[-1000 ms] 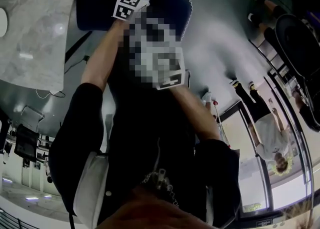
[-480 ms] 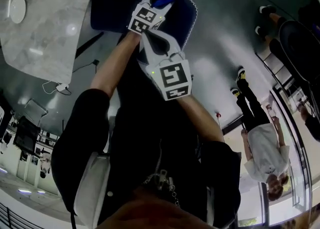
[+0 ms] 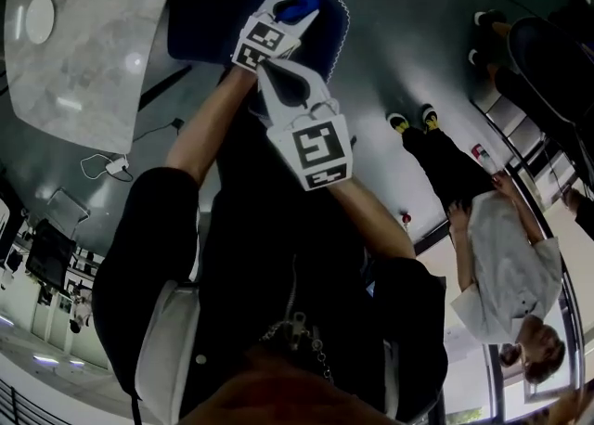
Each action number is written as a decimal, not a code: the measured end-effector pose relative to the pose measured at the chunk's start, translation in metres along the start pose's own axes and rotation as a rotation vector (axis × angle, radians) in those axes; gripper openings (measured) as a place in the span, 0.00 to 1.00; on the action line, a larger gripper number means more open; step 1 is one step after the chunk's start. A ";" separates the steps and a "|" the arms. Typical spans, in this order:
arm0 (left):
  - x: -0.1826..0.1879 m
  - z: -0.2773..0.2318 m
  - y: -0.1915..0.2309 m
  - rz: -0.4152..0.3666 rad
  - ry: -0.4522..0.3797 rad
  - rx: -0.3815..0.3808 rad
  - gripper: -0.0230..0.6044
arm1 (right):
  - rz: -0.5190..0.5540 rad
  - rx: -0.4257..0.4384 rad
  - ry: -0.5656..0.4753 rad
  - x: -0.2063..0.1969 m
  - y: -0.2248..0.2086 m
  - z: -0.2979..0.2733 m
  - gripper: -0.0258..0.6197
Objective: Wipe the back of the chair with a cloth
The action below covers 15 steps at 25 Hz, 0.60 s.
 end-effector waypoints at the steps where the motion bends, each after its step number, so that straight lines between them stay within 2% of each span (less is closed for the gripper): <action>1: 0.003 0.002 -0.003 0.001 -0.005 -0.008 0.25 | 0.002 -0.003 -0.004 0.001 -0.001 0.003 0.04; 6: 0.007 0.019 -0.007 -0.021 -0.007 -0.038 0.25 | 0.018 0.003 -0.037 0.009 0.006 0.015 0.04; 10: -0.001 0.015 0.014 -0.044 0.004 -0.024 0.25 | 0.036 -0.011 -0.044 0.007 0.001 0.016 0.04; 15: -0.039 -0.002 0.044 -0.054 0.066 0.030 0.25 | 0.019 -0.088 0.018 -0.020 -0.024 0.014 0.04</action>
Point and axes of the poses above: the fingertips, and each gripper's own axes: z backward along the fingers, y to its left, x out of its top, the point moved 2 cm from there along z, backward along the fingers, and after that the axes turned 13 degrees about x, right-handed, at the moved point
